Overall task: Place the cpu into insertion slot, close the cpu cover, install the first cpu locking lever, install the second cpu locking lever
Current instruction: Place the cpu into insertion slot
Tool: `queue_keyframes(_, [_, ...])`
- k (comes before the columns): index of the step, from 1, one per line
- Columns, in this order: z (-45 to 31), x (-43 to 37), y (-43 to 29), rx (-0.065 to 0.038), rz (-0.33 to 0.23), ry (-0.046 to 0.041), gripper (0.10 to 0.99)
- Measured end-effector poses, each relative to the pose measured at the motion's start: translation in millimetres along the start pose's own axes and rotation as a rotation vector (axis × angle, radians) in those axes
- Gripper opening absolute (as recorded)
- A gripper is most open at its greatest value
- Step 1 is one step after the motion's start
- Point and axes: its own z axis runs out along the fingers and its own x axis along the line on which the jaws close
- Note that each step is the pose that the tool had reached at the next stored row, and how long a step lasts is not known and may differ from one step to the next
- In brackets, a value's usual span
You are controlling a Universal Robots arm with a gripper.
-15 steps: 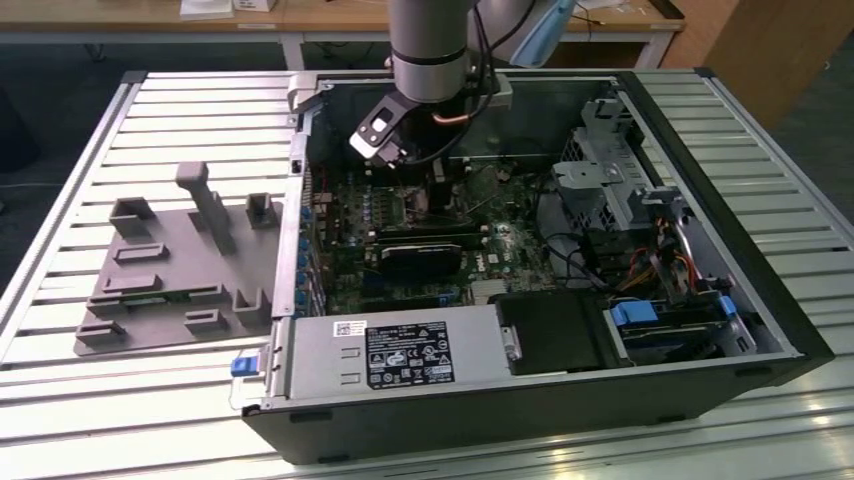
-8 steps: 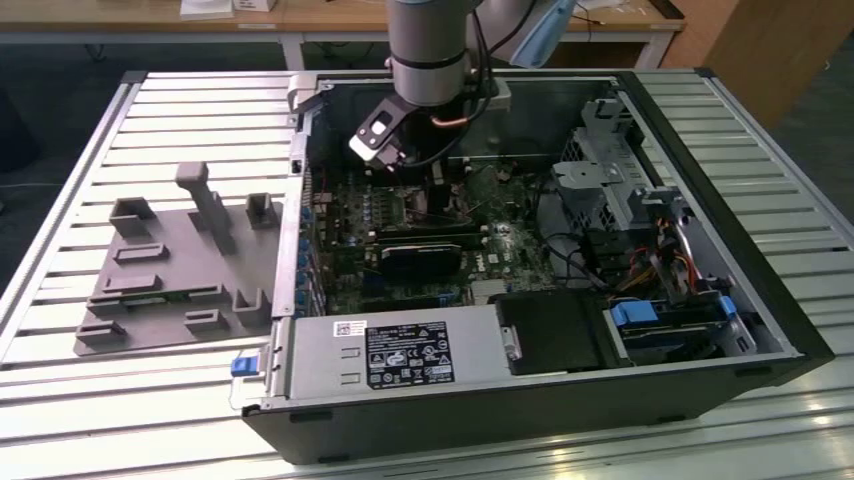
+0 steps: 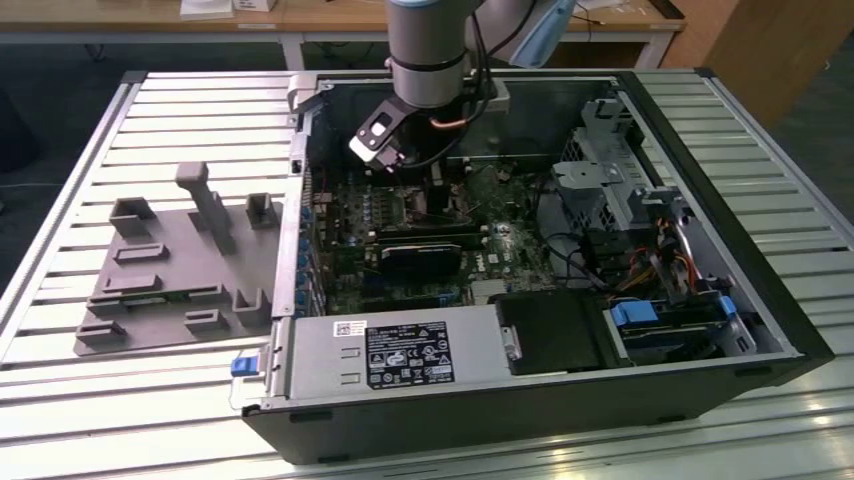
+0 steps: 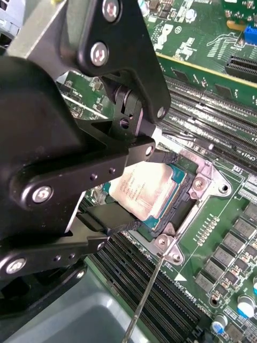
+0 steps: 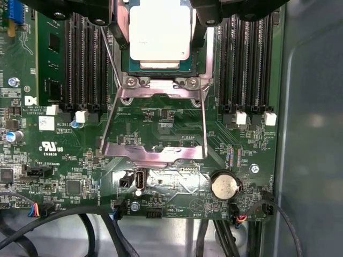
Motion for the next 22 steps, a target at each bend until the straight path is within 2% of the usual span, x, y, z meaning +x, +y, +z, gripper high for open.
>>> queue_keyframes(8, [3.0,1.1,-0.7,0.001,0.009,-0.0011,0.537])
queue_keyframes(22, [4.0,1.2,-0.8,0.0,0.01,-0.0011,0.537])
